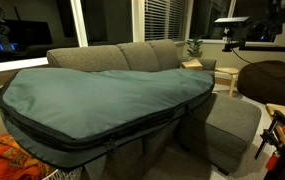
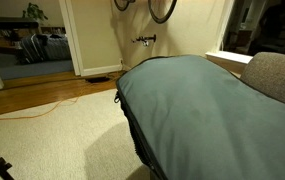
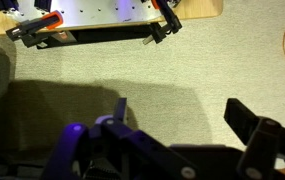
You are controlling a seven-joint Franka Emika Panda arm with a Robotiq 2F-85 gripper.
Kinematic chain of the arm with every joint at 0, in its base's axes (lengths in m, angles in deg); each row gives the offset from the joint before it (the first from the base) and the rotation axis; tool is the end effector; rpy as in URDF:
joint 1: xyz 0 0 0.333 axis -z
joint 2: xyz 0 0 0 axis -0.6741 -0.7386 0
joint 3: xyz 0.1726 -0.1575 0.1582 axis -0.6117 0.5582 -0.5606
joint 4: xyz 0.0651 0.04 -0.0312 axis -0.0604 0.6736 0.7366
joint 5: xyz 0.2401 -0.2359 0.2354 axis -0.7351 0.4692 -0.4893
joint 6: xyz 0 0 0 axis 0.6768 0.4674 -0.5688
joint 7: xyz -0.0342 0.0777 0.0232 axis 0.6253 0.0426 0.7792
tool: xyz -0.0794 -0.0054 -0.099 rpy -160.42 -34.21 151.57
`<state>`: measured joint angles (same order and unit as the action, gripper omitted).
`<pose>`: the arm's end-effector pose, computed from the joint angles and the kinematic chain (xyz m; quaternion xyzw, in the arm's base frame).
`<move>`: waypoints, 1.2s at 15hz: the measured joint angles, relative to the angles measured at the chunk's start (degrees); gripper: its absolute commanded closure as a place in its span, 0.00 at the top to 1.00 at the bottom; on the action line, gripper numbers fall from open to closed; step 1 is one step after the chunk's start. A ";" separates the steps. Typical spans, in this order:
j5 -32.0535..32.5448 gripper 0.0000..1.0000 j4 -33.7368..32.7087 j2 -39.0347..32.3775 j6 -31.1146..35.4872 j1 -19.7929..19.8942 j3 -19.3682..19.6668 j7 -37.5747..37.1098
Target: Close the zip on the green bag
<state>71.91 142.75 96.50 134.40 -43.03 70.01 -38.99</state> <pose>0.3432 -0.0146 0.3869 -0.9847 0.0611 0.1036 0.1264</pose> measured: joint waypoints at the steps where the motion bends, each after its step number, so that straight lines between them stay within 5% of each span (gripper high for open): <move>1: 0.00 1.00 0.00 0.00 0.00 0.00 0.00 0.00; 18: -0.01 1.00 0.00 -1.46 0.47 0.06 -1.96 0.21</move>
<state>71.90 142.75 95.04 134.87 -42.97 68.04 -38.79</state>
